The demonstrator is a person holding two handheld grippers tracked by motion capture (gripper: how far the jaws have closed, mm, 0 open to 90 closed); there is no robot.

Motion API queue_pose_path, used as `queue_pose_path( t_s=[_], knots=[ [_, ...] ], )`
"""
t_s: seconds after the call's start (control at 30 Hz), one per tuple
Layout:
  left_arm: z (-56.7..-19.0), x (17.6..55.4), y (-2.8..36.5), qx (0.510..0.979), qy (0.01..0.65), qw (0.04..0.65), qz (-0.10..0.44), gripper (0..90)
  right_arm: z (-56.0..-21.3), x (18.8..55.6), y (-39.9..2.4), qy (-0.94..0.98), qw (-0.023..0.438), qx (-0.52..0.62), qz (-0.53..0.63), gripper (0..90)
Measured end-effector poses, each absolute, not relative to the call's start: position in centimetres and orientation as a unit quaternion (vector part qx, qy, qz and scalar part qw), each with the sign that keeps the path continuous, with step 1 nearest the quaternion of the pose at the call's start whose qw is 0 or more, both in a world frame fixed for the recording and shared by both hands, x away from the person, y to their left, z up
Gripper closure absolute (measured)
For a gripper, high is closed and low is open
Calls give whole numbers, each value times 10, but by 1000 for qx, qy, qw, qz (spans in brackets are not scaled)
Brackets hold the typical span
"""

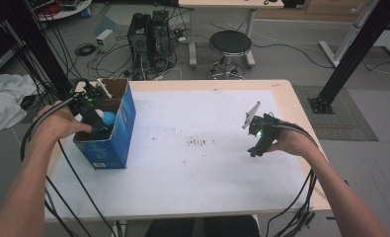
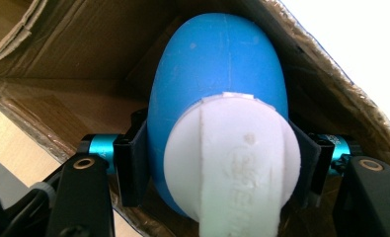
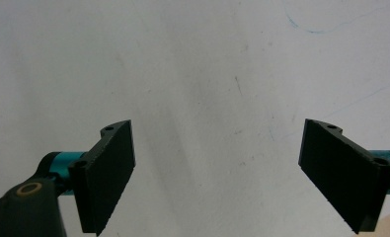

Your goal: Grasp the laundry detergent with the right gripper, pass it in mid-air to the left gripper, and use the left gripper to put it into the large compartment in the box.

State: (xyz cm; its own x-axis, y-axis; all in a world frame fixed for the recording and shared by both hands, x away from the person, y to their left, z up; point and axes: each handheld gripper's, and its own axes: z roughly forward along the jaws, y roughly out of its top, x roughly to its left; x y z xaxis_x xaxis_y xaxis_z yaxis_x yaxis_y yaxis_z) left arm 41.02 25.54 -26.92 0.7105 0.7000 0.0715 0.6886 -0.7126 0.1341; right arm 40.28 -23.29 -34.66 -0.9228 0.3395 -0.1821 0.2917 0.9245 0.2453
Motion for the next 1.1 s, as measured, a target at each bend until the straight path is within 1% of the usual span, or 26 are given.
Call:
queue_pose_path(
  t_s=[0.07, 0.1, 0.13, 0.2, 0.23, 0.27, 0.3, 0.33, 0.37, 0.4, 0.43, 0.5, 0.53, 0.6, 0.63, 0.7, 0.73, 0.77, 0.8, 0.83, 0.87, 0.9, 0.97, 1.0, 1.03, 1.1],
  knots=[
    [-269, 411, 255, 925, 372, 42, 63, 371, -347, 403, -233, 975, 112, 160, 107, 133],
    [-272, 409, 253, 916, 390, 58, 69, 367, -347, 403, -233, 975, 111, 161, 106, 133],
    [-270, 411, 254, 925, 372, 40, 65, 365, -347, 404, -233, 975, 111, 159, 107, 133],
    [-270, 412, 253, 926, 371, 40, 63, 356, -348, 404, -233, 975, 110, 159, 108, 133],
    [-272, 410, 251, 917, 388, 57, 72, 356, -348, 404, -232, 975, 110, 162, 106, 133],
    [-270, 413, 253, 927, 367, 36, 66, 356, -348, 404, -232, 975, 109, 159, 107, 133],
    [-273, 411, 251, 916, 390, 57, 71, 353, -348, 404, -232, 976, 109, 158, 106, 133],
    [-271, 413, 253, 925, 371, 40, 68, 343, -348, 404, -232, 976, 109, 158, 106, 133],
    [-274, 412, 251, 916, 390, 56, 73, 320, -348, 405, -232, 976, 108, 157, 107, 133],
    [-271, 414, 253, 925, 372, 38, 69, 315, -348, 405, -232, 976, 108, 158, 106, 133],
    [-274, 412, 251, 915, 391, 59, 73, 316, -348, 405, -232, 976, 108, 158, 106, 133],
    [-273, 414, 252, 919, 385, 52, 71, 316, -348, 405, -232, 976, 108, 158, 106, 133],
    [-270, 415, 253, 925, 371, 40, 66, 316, -348, 405, -232, 975, 108, 160, 106, 133],
    [-271, 415, 253, 922, 377, 46, 70, 316, -349, 405, -232, 975, 108, 161, 106, 133],
    [-271, 414, 252, 916, 390, 60, 74, 315, -349, 405, -232, 975, 109, 160, 106, 133],
    [-268, 415, 253, 919, 382, 53, 75, 315, -349, 405, -232, 975, 108, 160, 106, 133],
    [-268, 415, 252, 915, 390, 63, 78, 315, -349, 405, -232, 975, 109, 160, 105, 133],
    [-265, 416, 254, 923, 374, 48, 74, 315, -349, 405, -232, 976, 109, 158, 106, 133],
    [-265, 415, 253, 918, 384, 61, 80, 315, -349, 405, -231, 976, 109, 158, 105, 133],
    [-264, 416, 253, 920, 379, 59, 82, 315, -349, 405, -231, 976, 108, 159, 105, 133],
    [-264, 416, 251, 915, 389, 67, 81, 315, -349, 405, -231, 976, 108, 158, 104, 133],
    [-260, 418, 253, 924, 371, 49, 78, 315, -349, 405, -231, 976, 108, 159, 105, 133],
    [-262, 417, 251, 916, 387, 67, 86, 305, -349, 405, -231, 976, 108, 159, 105, 133],
    [-260, 419, 252, 924, 372, 49, 80, 298, -349, 404, -231, 975, 109, 161, 104, 133],
    [-262, 418, 251, 918, 383, 62, 84, 297, -349, 404, -232, 976, 109, 159, 106, 133],
    [-260, 420, 252, 924, 371, 46, 81, 298, -348, 404, -232, 975, 110, 158, 106, 133]
  ],
)
